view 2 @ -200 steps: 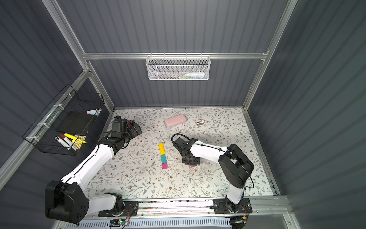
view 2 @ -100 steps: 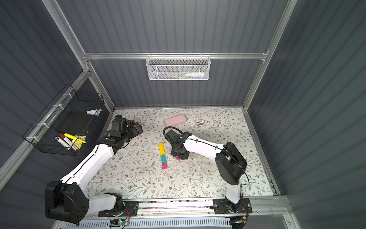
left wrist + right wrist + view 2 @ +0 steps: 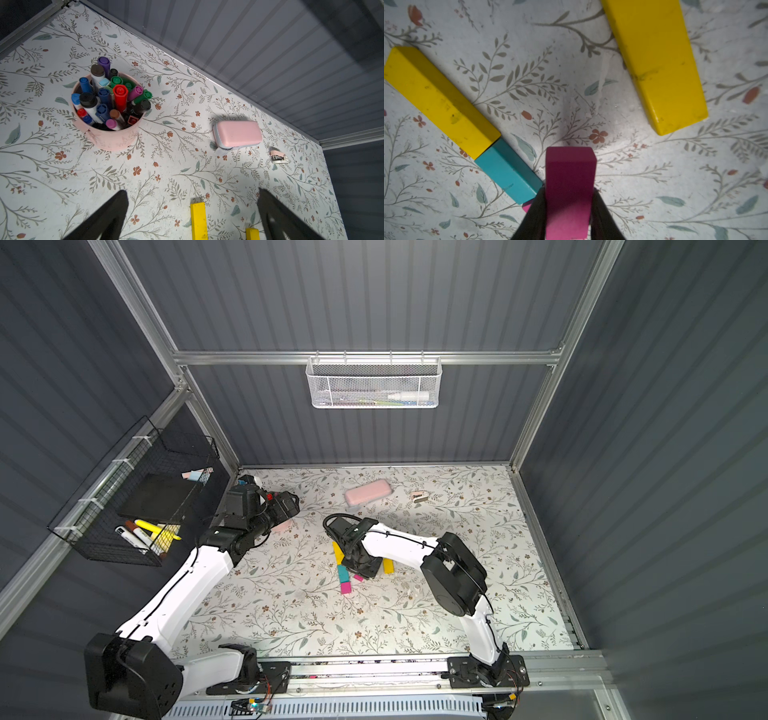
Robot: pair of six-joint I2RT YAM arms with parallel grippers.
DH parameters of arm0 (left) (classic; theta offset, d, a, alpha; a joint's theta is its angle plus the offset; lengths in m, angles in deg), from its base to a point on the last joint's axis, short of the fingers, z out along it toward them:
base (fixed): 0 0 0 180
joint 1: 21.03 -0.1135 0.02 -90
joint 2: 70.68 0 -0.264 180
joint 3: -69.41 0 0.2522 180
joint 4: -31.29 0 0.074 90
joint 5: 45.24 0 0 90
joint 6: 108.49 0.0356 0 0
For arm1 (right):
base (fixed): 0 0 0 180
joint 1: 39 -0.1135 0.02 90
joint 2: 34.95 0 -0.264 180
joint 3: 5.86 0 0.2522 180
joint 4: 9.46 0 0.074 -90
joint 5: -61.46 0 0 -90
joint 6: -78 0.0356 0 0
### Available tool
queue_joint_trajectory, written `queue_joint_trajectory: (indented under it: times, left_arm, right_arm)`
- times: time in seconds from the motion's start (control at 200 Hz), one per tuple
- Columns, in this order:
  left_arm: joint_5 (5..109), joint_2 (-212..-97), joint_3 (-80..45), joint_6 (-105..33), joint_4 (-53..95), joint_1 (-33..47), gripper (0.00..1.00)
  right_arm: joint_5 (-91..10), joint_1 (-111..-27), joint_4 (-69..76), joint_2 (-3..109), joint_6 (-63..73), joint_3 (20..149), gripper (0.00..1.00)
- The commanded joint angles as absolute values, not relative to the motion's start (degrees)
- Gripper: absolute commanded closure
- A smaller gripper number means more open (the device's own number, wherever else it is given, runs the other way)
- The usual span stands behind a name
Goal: Assemble the letter v with building blocks
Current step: Assemble the building block at the center of the board.
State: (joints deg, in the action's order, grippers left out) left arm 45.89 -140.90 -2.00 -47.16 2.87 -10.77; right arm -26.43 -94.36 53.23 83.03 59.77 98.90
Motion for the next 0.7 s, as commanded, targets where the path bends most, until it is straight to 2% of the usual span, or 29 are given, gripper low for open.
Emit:
queue_joint_trajectory:
  times: [0.0,0.69]
  left_arm:
    - [47.33,-139.58,-1.99,-47.15,3.78,-11.28,0.01]
    - [47.57,-138.88,-1.13,-47.23,4.31,-11.28,0.01]
  right_arm:
    - [-25.12,-94.19,55.12,84.62,63.82,98.87,0.93]
    - [-30.6,-94.27,56.32,88.87,71.6,100.34,0.92]
